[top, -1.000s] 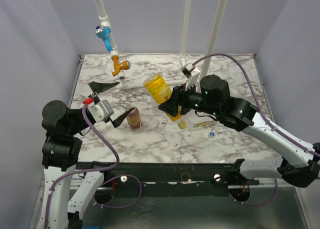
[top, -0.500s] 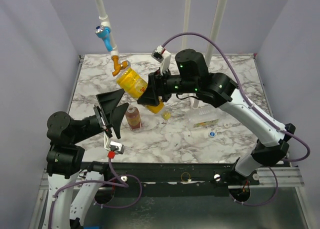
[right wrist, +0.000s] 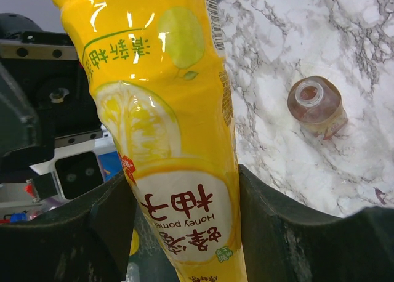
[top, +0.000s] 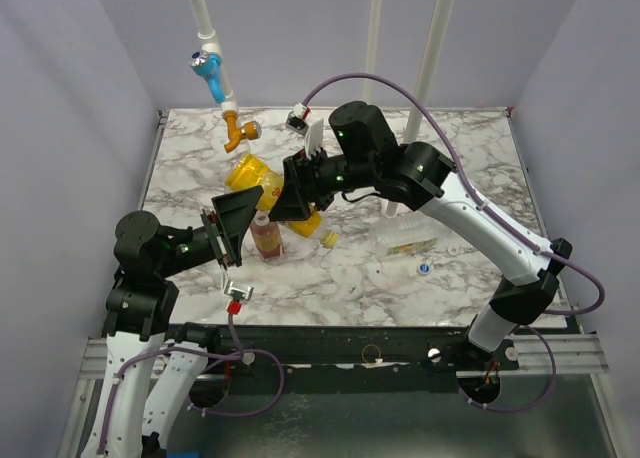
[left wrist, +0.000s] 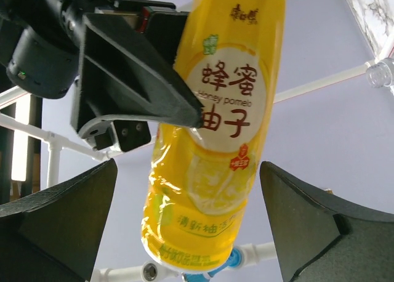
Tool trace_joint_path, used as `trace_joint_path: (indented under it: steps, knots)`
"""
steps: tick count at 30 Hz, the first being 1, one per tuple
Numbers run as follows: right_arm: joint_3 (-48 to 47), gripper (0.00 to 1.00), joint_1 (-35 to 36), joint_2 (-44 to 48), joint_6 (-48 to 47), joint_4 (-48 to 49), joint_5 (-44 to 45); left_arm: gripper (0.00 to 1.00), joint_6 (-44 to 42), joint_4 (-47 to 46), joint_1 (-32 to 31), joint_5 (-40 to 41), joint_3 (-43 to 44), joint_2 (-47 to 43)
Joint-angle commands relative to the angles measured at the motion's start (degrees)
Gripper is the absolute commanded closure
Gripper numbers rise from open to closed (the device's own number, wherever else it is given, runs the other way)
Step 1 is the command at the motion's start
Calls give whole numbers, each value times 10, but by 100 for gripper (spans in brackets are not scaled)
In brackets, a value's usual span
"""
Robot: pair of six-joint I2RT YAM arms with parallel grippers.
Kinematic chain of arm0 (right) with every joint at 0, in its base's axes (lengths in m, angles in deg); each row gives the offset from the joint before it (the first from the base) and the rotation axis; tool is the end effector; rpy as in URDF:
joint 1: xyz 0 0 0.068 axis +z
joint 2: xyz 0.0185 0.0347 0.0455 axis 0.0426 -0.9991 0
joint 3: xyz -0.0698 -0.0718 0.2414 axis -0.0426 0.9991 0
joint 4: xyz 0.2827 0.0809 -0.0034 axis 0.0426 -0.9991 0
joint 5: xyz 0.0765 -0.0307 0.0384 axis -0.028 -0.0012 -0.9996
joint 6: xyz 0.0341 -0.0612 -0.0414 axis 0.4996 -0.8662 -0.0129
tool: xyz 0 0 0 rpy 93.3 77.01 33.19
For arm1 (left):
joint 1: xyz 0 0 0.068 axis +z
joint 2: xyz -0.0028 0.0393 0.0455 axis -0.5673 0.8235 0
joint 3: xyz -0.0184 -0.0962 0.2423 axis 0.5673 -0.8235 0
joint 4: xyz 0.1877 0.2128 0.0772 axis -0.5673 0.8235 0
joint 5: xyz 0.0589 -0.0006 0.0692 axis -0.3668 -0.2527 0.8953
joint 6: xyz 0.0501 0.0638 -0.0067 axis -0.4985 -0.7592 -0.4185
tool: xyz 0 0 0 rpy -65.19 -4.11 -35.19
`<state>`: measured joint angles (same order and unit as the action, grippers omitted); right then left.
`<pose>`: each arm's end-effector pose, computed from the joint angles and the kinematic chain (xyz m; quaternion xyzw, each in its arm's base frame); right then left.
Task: Unscrew the bottle caps
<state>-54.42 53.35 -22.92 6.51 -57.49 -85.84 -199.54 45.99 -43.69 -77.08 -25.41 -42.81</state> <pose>0.2105 0.3593 0.4464 -0.3512 0.7676 0.4507 0.2903 0.1446 -0.0833 0.3957 0.7142 0.0057 0.2773 0.6426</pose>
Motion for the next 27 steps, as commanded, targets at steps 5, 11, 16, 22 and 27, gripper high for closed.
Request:
trace_joint_path:
  steps: [5, 11, 16, 22, 27]
  knots:
    - [2, 43, 16, -17, -6, 2, -36, 1, -85, 35, -1, 28, -9, 19]
    - [2, 43, 22, -31, -5, 16, -36, 2, -76, 40, -1, 34, -11, 15]
    - [-23, 43, 23, -49, -3, 27, -44, 17, -59, 43, -1, 38, -8, 14]
    - [-50, 42, 23, -63, -3, 37, -53, 55, -30, 49, -1, 52, 1, 16]
    - [-67, 15, 23, -62, -12, 33, -34, 62, 11, 50, -1, 69, 6, 16]
